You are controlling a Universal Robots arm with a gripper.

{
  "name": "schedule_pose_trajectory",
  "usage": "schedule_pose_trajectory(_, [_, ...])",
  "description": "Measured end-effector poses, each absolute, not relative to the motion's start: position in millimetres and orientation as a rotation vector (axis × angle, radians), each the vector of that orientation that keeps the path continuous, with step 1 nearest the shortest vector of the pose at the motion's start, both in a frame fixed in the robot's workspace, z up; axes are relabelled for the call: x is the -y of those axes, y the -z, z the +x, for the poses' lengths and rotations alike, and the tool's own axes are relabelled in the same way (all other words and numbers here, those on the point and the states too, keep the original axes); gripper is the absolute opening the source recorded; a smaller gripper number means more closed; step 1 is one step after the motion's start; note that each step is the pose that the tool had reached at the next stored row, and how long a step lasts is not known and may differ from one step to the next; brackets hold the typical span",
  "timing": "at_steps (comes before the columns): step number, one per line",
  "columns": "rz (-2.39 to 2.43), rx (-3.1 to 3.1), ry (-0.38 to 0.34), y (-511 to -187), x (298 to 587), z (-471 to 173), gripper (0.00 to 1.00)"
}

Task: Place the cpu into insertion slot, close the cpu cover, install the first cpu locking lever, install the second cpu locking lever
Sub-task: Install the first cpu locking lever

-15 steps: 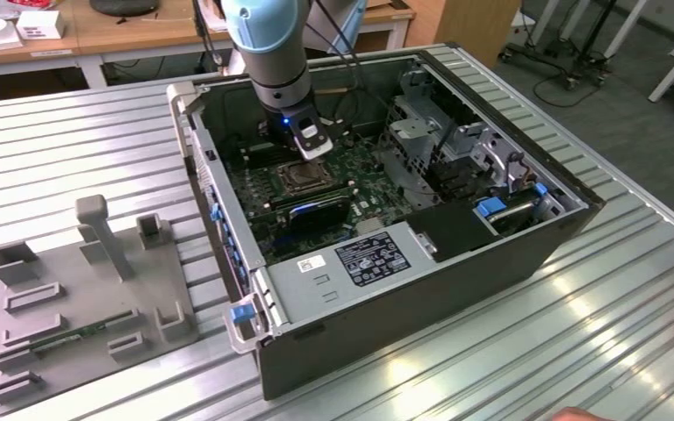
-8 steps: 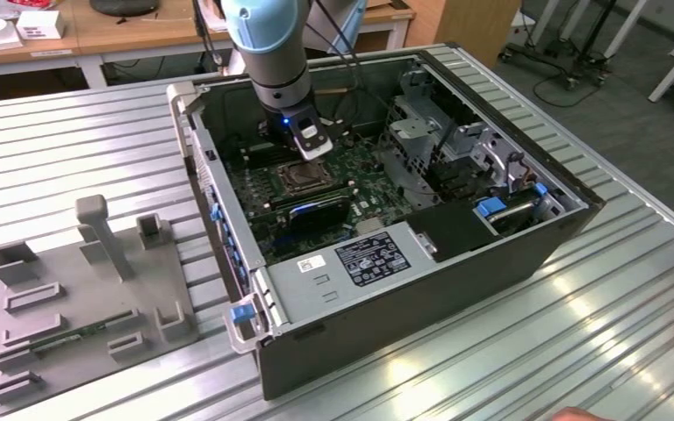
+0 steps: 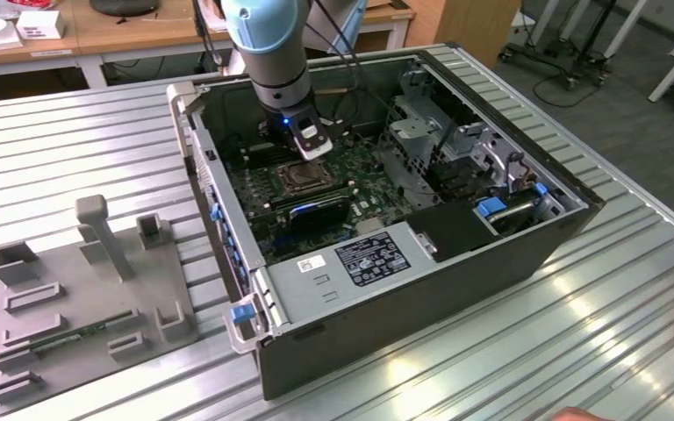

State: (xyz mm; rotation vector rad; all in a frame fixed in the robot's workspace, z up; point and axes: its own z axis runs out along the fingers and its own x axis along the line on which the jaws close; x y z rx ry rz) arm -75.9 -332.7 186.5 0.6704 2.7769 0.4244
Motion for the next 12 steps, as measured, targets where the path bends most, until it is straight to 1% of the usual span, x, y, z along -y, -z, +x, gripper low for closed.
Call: schedule_pose_trajectory(12, [0.675,-2.775,-0.424,-186.5,332.4,-72.2,0.1])
